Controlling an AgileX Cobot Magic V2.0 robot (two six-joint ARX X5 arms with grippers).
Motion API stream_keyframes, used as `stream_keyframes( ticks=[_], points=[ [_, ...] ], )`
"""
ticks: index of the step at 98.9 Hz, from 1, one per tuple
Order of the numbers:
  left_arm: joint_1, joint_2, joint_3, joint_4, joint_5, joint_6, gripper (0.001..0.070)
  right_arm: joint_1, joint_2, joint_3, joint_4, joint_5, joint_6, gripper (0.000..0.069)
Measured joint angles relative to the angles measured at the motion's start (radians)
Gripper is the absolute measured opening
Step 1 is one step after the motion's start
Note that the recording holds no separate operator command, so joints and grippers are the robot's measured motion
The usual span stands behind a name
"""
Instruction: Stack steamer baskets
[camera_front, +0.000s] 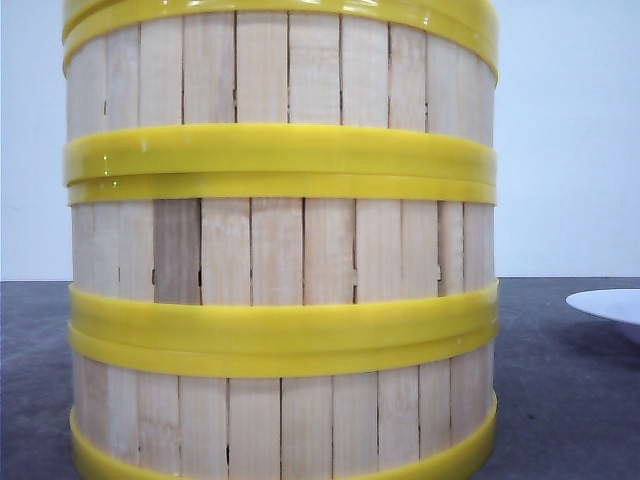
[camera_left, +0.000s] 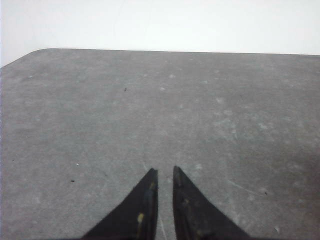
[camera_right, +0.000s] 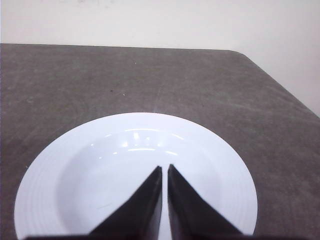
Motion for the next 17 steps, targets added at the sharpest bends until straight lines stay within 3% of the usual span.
stream_keyframes(
  ticks=[17],
  points=[
    [0.0, 0.0, 0.0, 0.0, 0.0, 0.0, 0.0029, 0.0, 0.0, 0.0, 0.0, 0.0, 0.0, 0.0016]
  ],
)
